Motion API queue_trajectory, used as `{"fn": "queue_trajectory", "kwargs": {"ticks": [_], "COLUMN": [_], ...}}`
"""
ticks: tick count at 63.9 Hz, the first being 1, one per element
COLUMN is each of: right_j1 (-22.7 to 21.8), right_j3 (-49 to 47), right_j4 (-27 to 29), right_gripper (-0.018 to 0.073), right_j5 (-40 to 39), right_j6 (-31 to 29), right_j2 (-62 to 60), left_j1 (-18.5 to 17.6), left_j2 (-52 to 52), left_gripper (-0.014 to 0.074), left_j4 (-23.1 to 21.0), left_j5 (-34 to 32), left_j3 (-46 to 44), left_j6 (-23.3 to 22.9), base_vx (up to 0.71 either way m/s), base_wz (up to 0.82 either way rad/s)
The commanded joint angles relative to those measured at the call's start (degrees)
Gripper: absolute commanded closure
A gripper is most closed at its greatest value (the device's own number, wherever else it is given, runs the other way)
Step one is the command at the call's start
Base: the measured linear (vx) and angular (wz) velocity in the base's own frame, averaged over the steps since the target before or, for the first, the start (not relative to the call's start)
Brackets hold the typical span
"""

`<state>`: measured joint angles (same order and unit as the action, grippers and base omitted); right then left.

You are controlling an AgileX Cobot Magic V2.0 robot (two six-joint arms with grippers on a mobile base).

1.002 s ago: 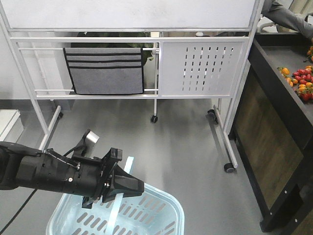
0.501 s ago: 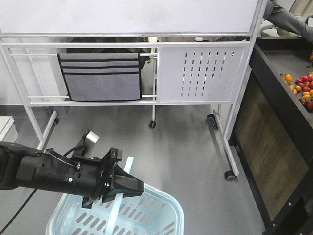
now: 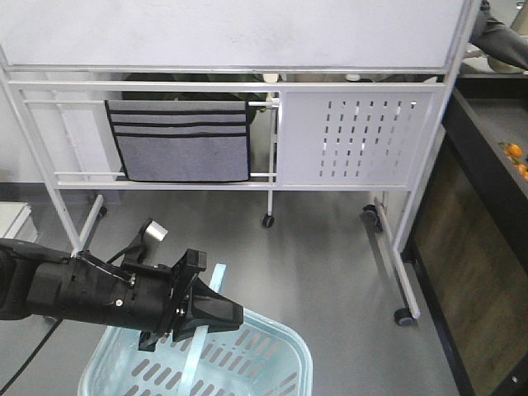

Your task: Place coke in basket with both arms

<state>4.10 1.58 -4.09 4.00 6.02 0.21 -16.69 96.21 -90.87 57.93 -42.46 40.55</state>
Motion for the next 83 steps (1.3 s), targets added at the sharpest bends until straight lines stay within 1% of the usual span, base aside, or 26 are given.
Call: {"fn": "queue_trajectory", "kwargs": {"ticks": [1, 83], "right_j1": [-0.03, -0.03], "right_j3": [0.46, 0.46], "right_j4": [-0.22, -0.22], "right_gripper": [0.0569, 0.0569], "right_j5": [-4.0, -4.0], "right_j6": [-0.58, -0.58], "right_j2": [0.63, 0.63], "left_j1": [-0.44, -0.44], "left_j2": [-2.71, -2.71], "left_gripper": [0.0602, 0.0602], "left_j4": [-3.83, -3.83], "left_j5": [3.84, 3.84], "left_j3": [-0.77, -0.77], "left_j6": [0.31, 0.31], "base_vx": [0.14, 0.12], "base_wz": [0.18, 0.33]}}
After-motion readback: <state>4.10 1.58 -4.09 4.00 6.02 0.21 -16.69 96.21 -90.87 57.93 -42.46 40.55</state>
